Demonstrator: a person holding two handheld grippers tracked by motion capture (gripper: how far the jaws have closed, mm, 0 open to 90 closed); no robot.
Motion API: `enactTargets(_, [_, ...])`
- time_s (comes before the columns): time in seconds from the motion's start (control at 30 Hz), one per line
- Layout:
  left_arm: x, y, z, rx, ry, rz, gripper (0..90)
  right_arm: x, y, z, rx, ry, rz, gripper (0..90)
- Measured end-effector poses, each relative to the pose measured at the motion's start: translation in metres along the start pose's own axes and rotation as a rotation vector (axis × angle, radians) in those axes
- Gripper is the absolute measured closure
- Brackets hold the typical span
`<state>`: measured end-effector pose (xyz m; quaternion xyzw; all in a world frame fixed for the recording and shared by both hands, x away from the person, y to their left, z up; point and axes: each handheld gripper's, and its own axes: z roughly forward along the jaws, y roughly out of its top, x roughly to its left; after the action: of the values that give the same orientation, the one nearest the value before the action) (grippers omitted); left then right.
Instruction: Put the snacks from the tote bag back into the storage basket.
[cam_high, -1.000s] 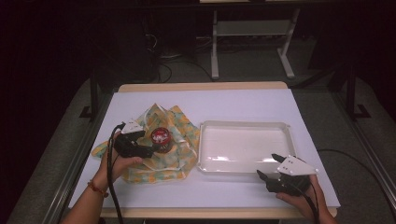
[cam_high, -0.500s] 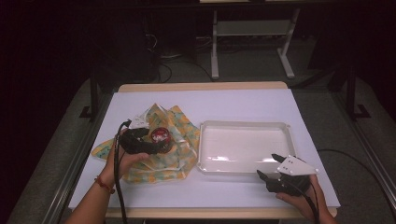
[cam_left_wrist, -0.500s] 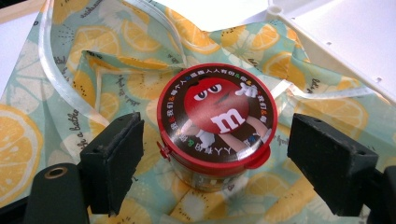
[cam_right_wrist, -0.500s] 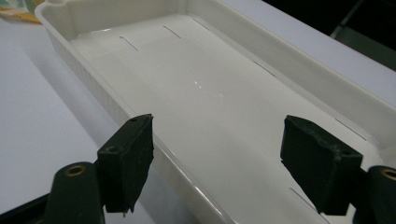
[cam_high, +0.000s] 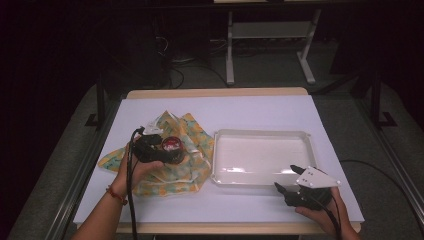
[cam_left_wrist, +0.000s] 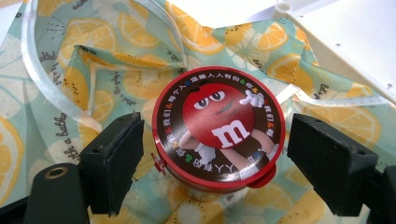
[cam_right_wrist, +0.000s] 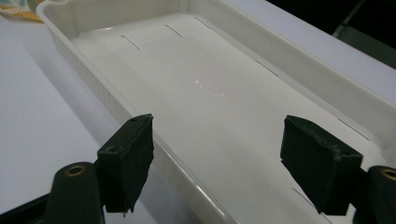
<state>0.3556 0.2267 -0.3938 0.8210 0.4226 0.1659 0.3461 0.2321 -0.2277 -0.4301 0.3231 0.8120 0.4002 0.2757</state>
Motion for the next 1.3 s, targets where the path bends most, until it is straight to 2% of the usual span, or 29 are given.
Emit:
enactTargets(0.37, [-0.002,0.006,0.009,0.013,0.002,-0.014,18.3,0.000,0.000,0.000,0.001,0.002,0.002,25.0])
enactTargets(0.67, [-0.002,0.011,0.016,0.048,0.009,-0.025,20.0,0.000,-0.001,0.000,0.004,0.004,0.000,25.0])
enactTargets(0.83, [0.000,0.011,0.020,0.067,0.011,-0.049,21.5,0.000,-0.001,0.000,0.003,0.004,0.000,24.9])
enactTargets(1.3, [0.000,0.014,0.027,0.111,0.003,-0.060,24.1,0.000,-0.001,0.001,0.011,0.006,-0.004,24.9])
